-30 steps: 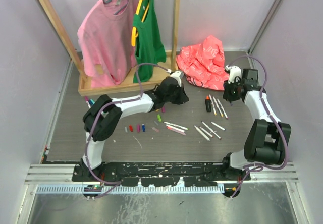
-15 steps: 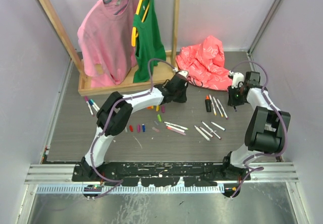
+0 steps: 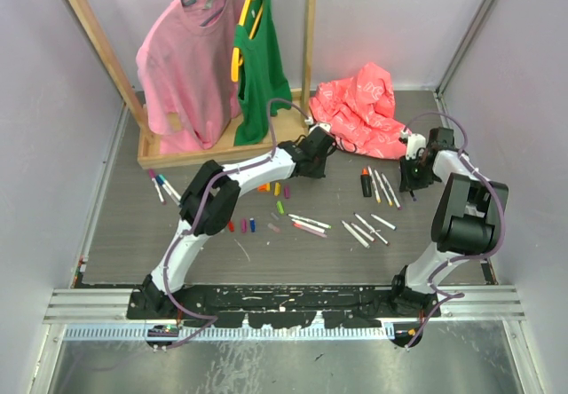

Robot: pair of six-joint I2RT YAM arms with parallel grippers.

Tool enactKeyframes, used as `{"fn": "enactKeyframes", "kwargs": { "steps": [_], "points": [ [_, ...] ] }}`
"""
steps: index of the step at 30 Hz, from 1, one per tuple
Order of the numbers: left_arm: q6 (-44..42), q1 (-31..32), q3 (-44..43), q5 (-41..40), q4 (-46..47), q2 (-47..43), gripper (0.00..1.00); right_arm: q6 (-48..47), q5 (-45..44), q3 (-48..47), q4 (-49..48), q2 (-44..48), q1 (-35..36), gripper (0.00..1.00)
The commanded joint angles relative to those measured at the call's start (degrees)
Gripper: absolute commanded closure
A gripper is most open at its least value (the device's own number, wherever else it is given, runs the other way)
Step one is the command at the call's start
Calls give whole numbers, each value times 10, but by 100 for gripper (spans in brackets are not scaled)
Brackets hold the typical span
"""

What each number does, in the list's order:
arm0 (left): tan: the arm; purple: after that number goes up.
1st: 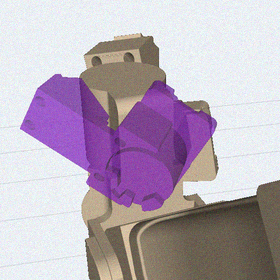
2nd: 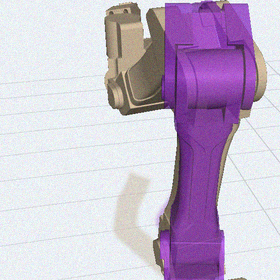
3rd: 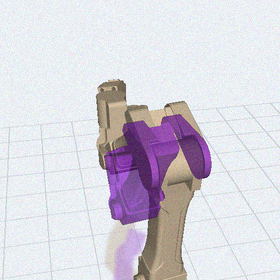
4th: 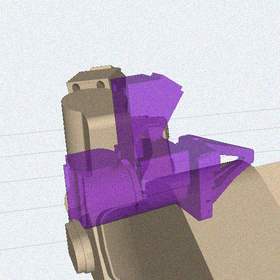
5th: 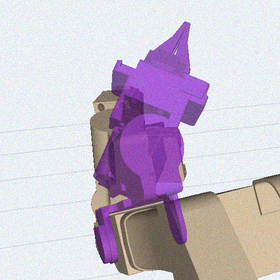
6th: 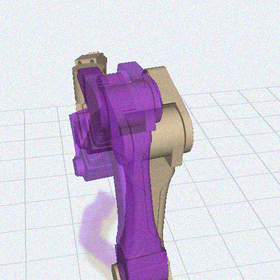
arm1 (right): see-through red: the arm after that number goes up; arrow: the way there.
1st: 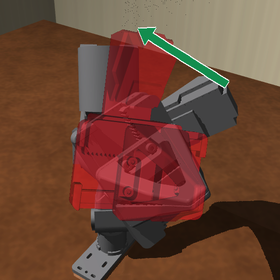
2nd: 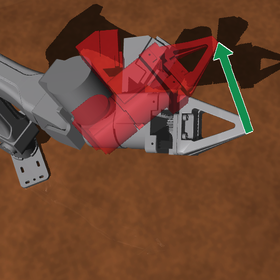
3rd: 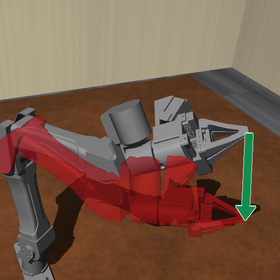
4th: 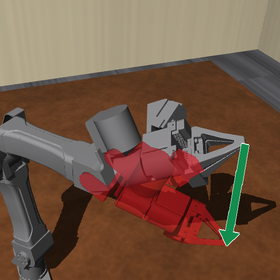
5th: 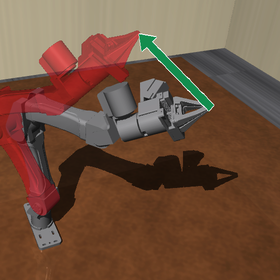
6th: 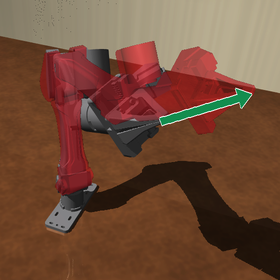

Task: Open the pen caps
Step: Place the pen at the center of the board.

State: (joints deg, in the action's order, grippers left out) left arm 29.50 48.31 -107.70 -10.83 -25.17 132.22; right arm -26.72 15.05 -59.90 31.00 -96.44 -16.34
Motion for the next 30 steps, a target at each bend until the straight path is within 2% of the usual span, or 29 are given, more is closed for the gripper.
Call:
{"fn": "enactKeyframes", "kwargs": {
  "steps": [1, 13, 30],
  "points": [
    [16, -1, -15, -42, -19, -3, 95, -9, 5, -31, 16, -14, -5, 93],
    [37, -12, 10, -43, -7, -13, 84, -6, 19, -46, 28, -48, -11, 85],
    [53, -24, 22, -32, -5, -14, 79, 3, 9, -59, 42, -81, -18, 73]
  ]
}}
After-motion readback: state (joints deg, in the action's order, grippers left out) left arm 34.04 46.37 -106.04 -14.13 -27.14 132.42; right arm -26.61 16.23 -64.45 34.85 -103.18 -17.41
